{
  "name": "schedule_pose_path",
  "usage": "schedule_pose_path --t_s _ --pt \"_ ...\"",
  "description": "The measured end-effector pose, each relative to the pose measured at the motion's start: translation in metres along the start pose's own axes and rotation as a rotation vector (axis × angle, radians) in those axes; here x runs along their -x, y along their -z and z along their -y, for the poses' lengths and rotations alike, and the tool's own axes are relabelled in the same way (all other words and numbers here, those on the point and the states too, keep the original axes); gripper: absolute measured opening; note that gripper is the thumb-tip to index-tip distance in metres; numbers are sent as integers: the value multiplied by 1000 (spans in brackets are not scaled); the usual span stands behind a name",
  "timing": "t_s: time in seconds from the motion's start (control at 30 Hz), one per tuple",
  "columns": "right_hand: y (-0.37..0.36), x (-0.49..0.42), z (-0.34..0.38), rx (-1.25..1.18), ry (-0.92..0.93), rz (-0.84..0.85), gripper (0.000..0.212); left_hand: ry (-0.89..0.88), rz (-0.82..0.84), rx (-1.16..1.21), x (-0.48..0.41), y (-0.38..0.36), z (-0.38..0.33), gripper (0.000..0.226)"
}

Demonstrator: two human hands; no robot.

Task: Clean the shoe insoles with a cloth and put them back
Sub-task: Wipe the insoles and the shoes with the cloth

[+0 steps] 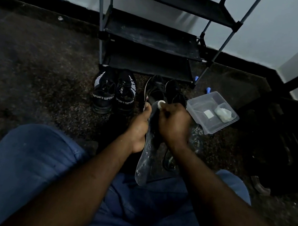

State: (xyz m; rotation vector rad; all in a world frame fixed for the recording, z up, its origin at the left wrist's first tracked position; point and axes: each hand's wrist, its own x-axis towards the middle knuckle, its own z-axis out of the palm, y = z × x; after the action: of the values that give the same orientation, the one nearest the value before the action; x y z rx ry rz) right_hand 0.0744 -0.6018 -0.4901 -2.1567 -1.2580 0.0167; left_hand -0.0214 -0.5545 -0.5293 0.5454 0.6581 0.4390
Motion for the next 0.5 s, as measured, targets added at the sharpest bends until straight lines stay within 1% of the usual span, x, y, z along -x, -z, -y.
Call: schedule_pose_path --t_s 0.07,0.13,0.23,0.3,0.4,0.5 --pt "-4 16 3 -55 103 62 22 -22 -54 -29 -3 1 1 73" --pt "-6 31 1 -83 192 70 21 -52 -131 -37 -6 3 3 66" --pt "-1 34 -9 -44 248 107 22 15 -74 19 -4 1 3 76" --pt "2 27 -14 31 230 87 22 28 -54 22 -1 0 1 80" --pt "6 11 -19 69 102 2 19 36 -21 4 5 -5 1 77" --pt "4 13 -16 70 42 6 21 25 -25 0 8 -7 2 76"
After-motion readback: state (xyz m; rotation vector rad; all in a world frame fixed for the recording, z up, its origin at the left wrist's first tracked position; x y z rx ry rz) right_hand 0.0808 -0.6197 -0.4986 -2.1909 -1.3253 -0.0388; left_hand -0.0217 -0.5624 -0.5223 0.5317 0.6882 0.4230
